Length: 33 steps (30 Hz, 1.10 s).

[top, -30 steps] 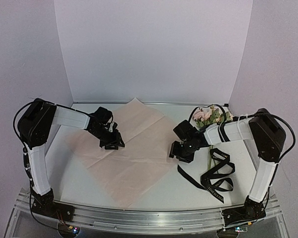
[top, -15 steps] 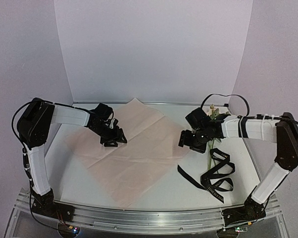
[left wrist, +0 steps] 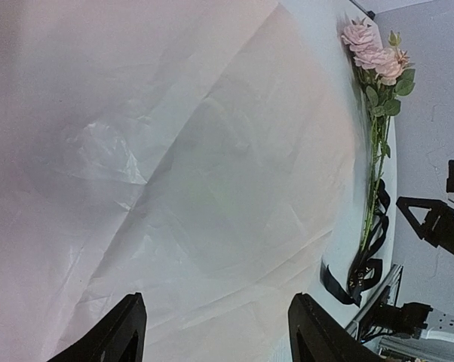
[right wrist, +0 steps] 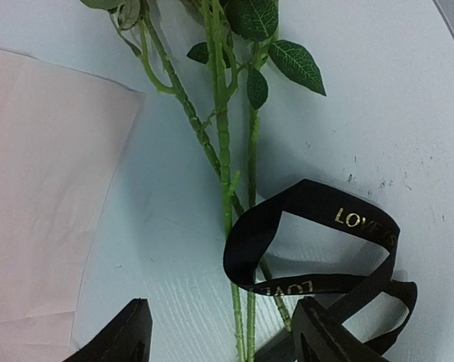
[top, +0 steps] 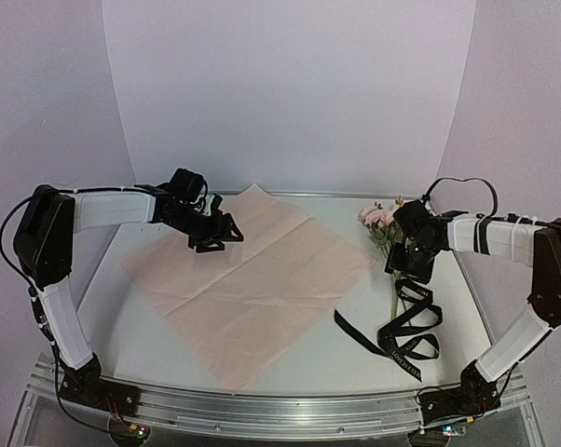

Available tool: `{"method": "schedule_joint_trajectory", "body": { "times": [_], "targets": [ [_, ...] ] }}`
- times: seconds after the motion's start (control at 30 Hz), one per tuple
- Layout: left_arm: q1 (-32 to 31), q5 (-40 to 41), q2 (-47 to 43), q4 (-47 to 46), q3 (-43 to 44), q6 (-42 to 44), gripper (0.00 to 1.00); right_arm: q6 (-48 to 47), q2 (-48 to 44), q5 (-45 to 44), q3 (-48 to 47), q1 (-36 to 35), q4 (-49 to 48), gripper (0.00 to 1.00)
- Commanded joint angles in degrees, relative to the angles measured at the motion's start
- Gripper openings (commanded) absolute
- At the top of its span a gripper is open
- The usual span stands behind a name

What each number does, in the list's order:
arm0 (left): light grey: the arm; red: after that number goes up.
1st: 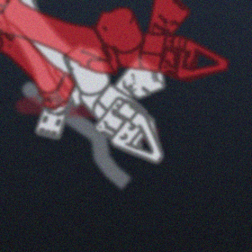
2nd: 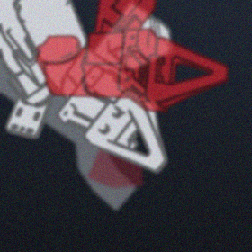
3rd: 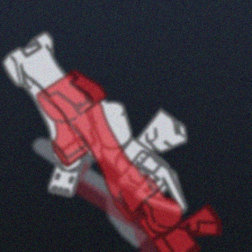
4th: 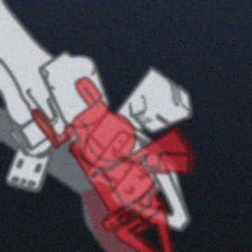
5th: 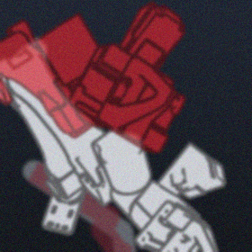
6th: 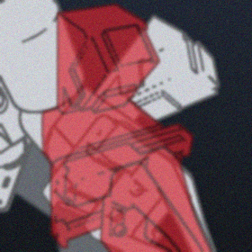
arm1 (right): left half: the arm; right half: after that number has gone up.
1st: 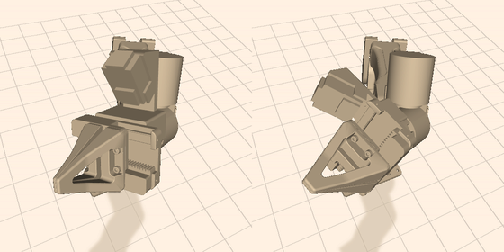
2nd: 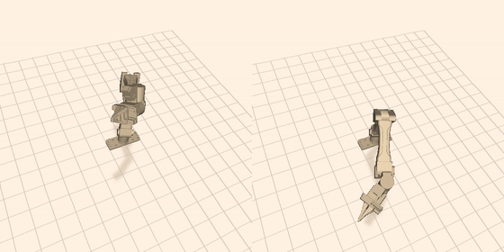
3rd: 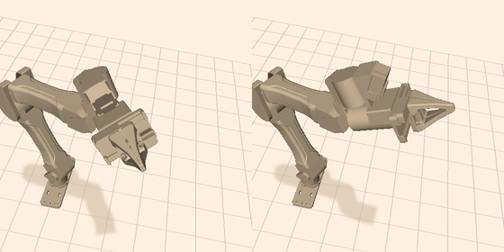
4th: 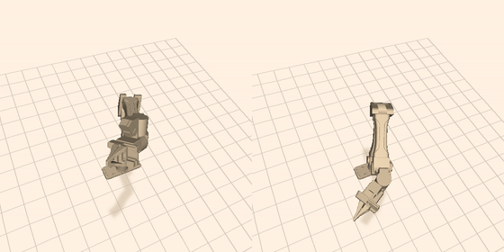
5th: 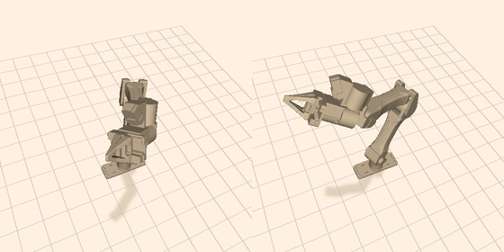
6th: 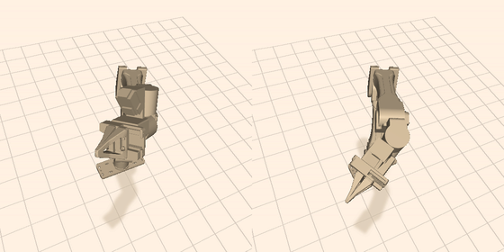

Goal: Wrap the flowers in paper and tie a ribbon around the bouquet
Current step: Move the ribbon to the corner of the board.

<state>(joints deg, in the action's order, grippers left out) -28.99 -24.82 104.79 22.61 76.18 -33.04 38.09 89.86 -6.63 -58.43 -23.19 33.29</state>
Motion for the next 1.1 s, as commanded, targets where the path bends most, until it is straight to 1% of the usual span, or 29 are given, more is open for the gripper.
{"method": "schedule_joint_trajectory", "body": {
  "times": [0.0, 0.33, 0.57, 0.77, 0.87, 0.9, 0.97, 1.07],
  "targets": [
    [-0.19, -1.28, -2.58, 0.91, 1.81, 0.46, 0.67, -1.03, 1.35, -0.85, 0.5, 2.29, 0.58, 0.58],
    [-0.19, -1.71, -2.41, 0.34, 1.24, 0.07, 0.67, -2.05, 7.0, 2.44, -0.16, 3.16, -1.43, 0.48],
    [-0.19, -1.32, -2.58, 0.89, 1.16, 0.08, 0.66, -1.52, 8.3, 1.97, -0.74, 3.74, -1.81, 0.4],
    [-0.19, -1.11, -2.62, 1.03, 0.9, 0.12, 0.66, -0.99, 8.98, 2.09, -0.99, 4.05, -1.86, 0.26],
    [-0.19, -0.98, -2.66, 1.11, 0.9, 0.17, 0.66, -0.68, 8.38, 1.76, -0.73, 4.04, -1.83, 0.17],
    [-0.19, -1.03, -2.63, 1.02, 0.9, 0.13, 0.66, -0.68, 8.16, 1.65, -0.62, 4.04, -1.77, 0.12],
    [-0.19, -1.02, -2.66, 1.05, 0.98, 0.08, 0.66, -0.47, 7.64, 1.33, -0.38, 4.09, -1.74, 0.05],
    [-0.21, -0.95, -2.75, 1.26, 1.04, 0.15, 0.66, 0.27, 5.97, -0.01, 0.4, 4.13, -1.61, 0.0]
  ]
}}
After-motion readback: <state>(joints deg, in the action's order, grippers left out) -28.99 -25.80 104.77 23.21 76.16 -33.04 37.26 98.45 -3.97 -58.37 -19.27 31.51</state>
